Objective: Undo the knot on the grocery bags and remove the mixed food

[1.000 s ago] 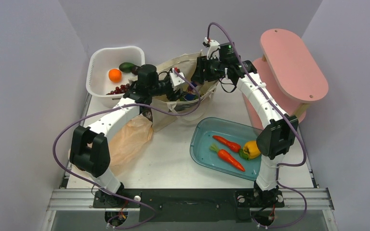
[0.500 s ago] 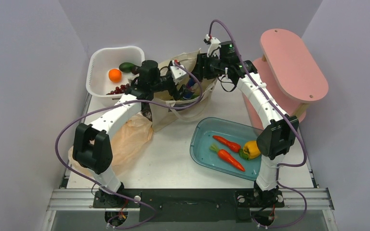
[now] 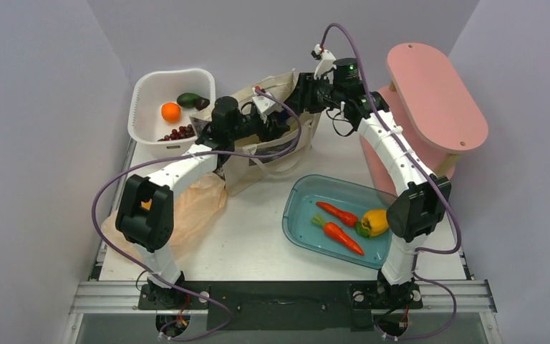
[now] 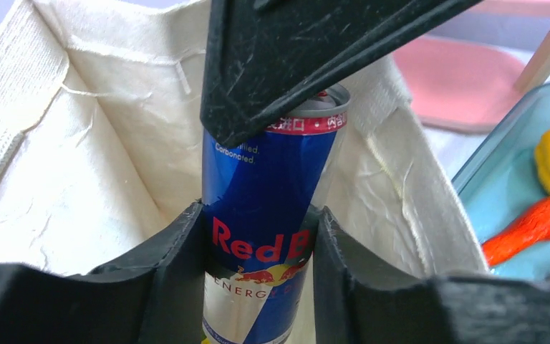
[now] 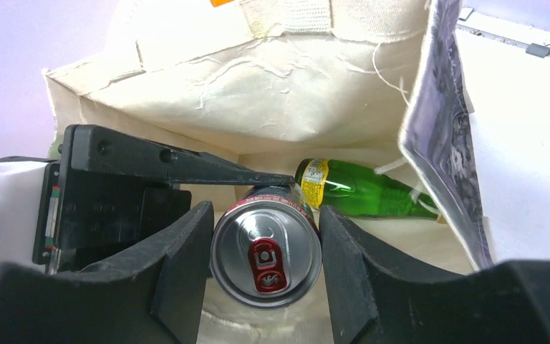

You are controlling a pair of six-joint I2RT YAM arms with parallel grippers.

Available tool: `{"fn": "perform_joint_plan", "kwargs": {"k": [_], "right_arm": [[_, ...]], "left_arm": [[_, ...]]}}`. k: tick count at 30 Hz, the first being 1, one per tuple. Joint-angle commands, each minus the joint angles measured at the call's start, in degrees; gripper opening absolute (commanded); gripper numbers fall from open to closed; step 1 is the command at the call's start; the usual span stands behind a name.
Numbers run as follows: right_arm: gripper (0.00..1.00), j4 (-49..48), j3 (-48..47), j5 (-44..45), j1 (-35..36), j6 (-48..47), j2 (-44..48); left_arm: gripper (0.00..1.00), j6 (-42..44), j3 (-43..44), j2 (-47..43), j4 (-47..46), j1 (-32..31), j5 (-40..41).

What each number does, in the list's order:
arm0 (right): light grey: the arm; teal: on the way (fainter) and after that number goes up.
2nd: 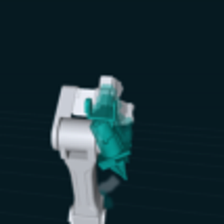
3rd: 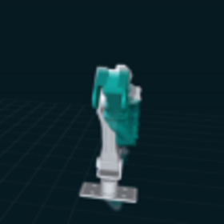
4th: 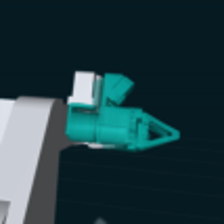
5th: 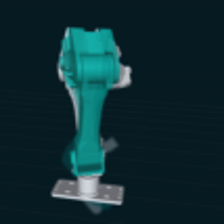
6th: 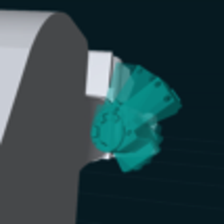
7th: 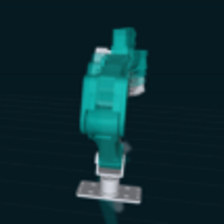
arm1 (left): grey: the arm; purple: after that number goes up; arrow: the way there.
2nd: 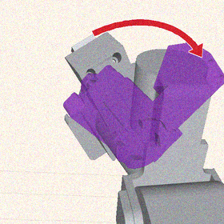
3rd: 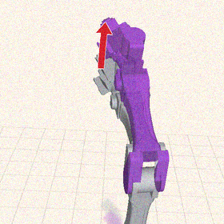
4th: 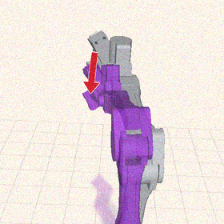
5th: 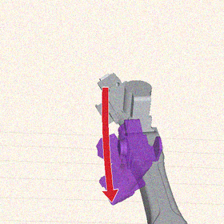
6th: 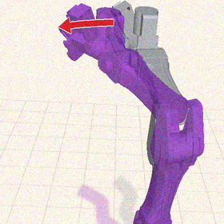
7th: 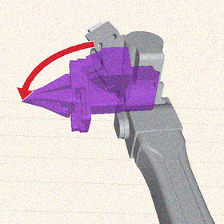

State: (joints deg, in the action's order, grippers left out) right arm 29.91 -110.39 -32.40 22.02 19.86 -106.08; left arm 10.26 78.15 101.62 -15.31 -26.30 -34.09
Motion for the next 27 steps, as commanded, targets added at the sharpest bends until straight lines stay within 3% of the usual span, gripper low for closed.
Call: {"fn": "perform_joint_plan", "kwargs": {"k": [1,2,3,5,7,12,27], "right_arm": [[0.27,-5.51,-0.27,-3.33,-0.49,2.39,6.28],[0.35,-6.47,0.22,-3.00,-0.58,2.58,7.06],[0.49,-7.21,0.68,-2.37,-0.75,2.65,7.62],[0.65,-11.43,3.85,-0.95,-0.84,3.42,9.83],[0.72,-17.55,9.74,0.37,-0.93,4.99,12.59],[0.77,-24.93,13.15,0.79,-0.23,7.10,14.99],[0.75,-20.05,14.20,7.42,4.04,-1.09,13.05]], "left_arm": [[0.14,-6.40,-2.33,-1.62,-15.90,1.08,-0.21],[0.07,-8.33,-2.40,-2.05,-16.33,1.26,-0.17],[0.05,-9.12,-2.28,-2.35,-17.03,1.39,-0.23],[0.03,-12.91,-2.03,-2.88,-17.97,1.77,-0.78],[0.03,-15.57,-1.92,-3.63,-18.81,2.02,-1.03],[0.02,-21.74,-0.98,-4.56,-20.47,1.98,-1.80],[0.05,-25.47,-0.47,-7.77,-22.79,1.40,-2.86]]}}
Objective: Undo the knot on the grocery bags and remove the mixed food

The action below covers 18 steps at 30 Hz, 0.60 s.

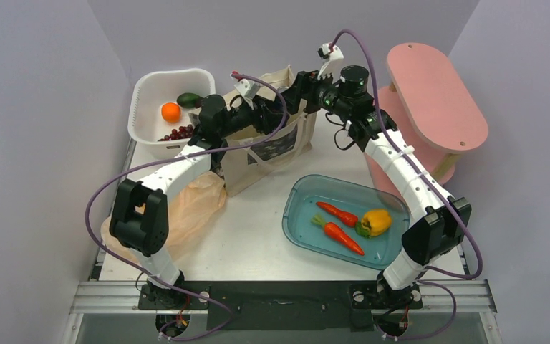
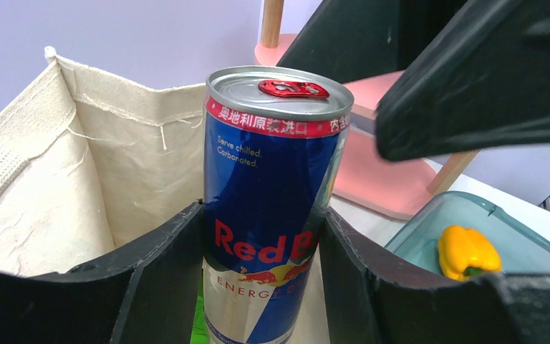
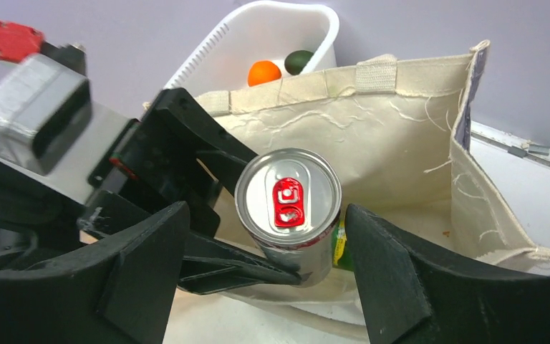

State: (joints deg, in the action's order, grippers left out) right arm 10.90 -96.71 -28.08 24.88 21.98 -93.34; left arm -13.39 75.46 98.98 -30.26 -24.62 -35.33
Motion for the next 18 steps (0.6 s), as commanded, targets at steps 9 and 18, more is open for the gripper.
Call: {"fn": "perform_joint_plan", "kwargs": {"k": [9,18], "right_arm": [[0.46,-1.12,0.05,6.16,2.70,-3.15,-0.66],[0.00,-3.99,0.82,7.11,1.87,-1.87,0.32]], "left_arm": [[0.07,-2.55,2.34,-6.53,-7.79,-0.84,-2.63],[0.17,-1.87,2.86,-8.17,-3.52,-1.36,-3.47]]}}
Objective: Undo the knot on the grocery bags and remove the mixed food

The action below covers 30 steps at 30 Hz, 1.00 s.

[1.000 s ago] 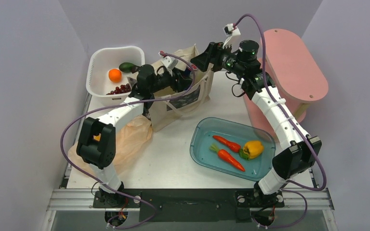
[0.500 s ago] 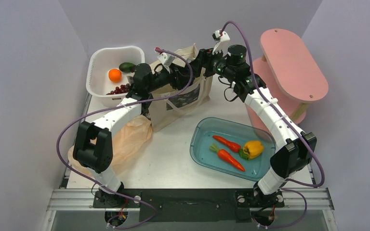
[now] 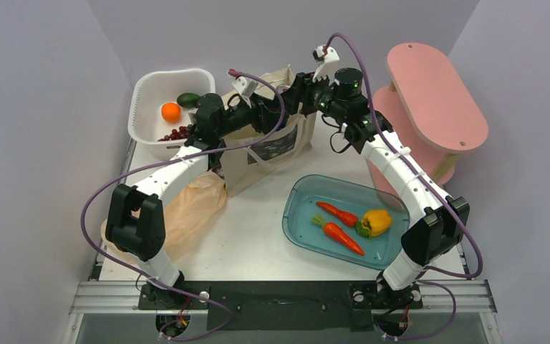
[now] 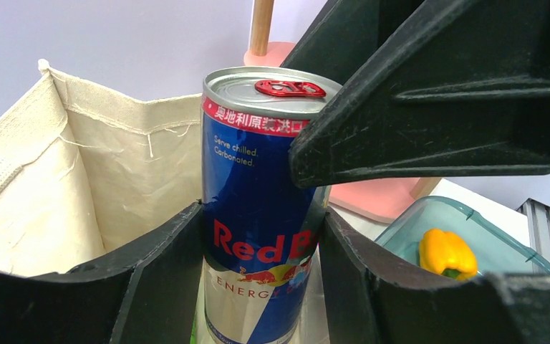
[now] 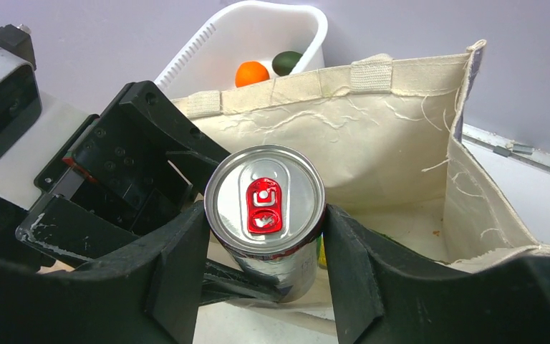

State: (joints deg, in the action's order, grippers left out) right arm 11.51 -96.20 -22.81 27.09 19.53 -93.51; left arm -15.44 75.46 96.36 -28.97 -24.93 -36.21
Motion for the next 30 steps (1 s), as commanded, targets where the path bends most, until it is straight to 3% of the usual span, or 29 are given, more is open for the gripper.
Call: {"fn": "perform_joint_plan", "kwargs": {"k": [1,8,9,12,14,20,27,30], "right_arm": [[0.00,-5.50,0.36,1.60,-0.56,1.08,0.69],[0.00,-8.69,-2.11,0.60,-1.58,1.72,1.22],[0.00,-9.42,-2.52,0.69,-1.95,2.13,1.18],[0.00,-10.88,-4.23,1.32,-2.55,2.85,1.16],[0.00,-11.82,-4.92,1.92,-2.94,3.07,1.08],[0.00,-15.22,-7.36,2.27,-4.16,5.68,-0.12],[0.00,-17.00,-12.49,3.34,-4.97,6.79,-0.98],[0.00,-17.19,-16.23,5.82,-6.88,6.86,-1.15]], "left_arm": [[0.19,0.33,2.99,-5.69,-4.18,-1.11,-2.70],[0.30,3.46,6.30,-5.99,7.44,-1.10,-1.50],[0.41,4.12,6.47,-6.13,8.54,-1.09,-0.75],[0.45,7.68,6.93,-7.08,13.94,-1.05,0.86],[0.55,11.13,6.56,-7.95,17.00,-1.08,0.71],[0.72,15.13,5.09,-9.21,23.89,-1.09,2.42],[0.73,19.41,3.86,-9.92,27.54,-0.83,1.86],[0.80,20.20,3.84,-10.68,29.78,-1.08,5.35]]}}
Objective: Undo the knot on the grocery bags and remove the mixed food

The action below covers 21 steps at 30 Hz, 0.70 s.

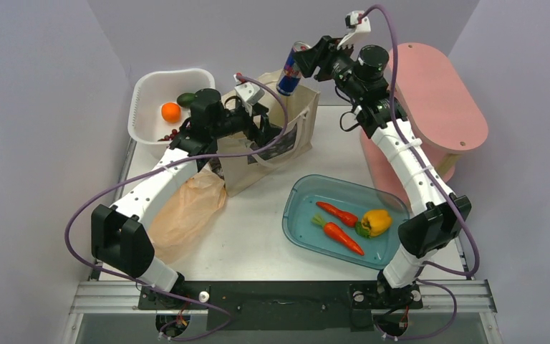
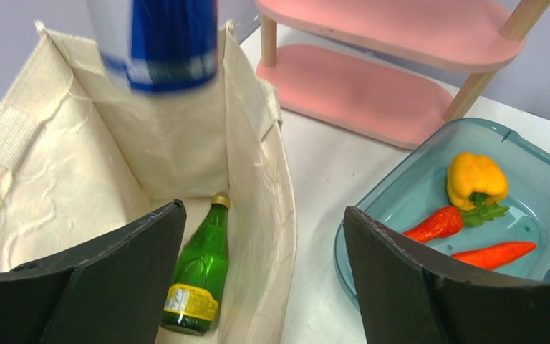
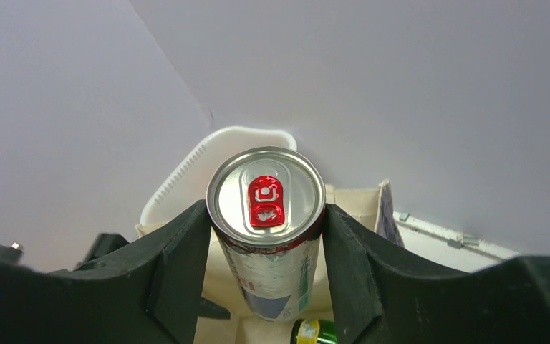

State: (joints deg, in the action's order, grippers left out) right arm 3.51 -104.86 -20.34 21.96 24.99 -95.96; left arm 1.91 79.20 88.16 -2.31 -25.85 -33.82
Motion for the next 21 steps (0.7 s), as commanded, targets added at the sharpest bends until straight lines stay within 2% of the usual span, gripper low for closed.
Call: {"fn": "perform_joint_plan", "kwargs": {"k": [1,5,13,18,21], "right_arm": [[0.00,-9.21,-9.54,3.58,-2.80,1.25,1.26],[0.00,-9.15,-12.58,5.63,-7.01,-0.33,2.24],[0.00,-7.95,-12.93,13.13,-17.10,-3.91,5.04],[0.00,-7.00,-13.35,12.81,-25.14,-4.48,5.17],[0.00,-5.44,-13.49,13.02,-27.62,-7.21,4.58]], "left_arm": [[0.83,3.37,0.72,-2.43,5.34,-0.34,3.83],[0.88,4.71,2.79,-1.64,8.67,-0.60,7.07],[0.87,5.88,4.99,-1.99,7.46,-2.64,13.42],[0.91,6.71,6.92,-1.87,8.19,-4.50,15.18],[0.95,6.77,8.00,-1.29,9.70,-5.42,16.53]]}}
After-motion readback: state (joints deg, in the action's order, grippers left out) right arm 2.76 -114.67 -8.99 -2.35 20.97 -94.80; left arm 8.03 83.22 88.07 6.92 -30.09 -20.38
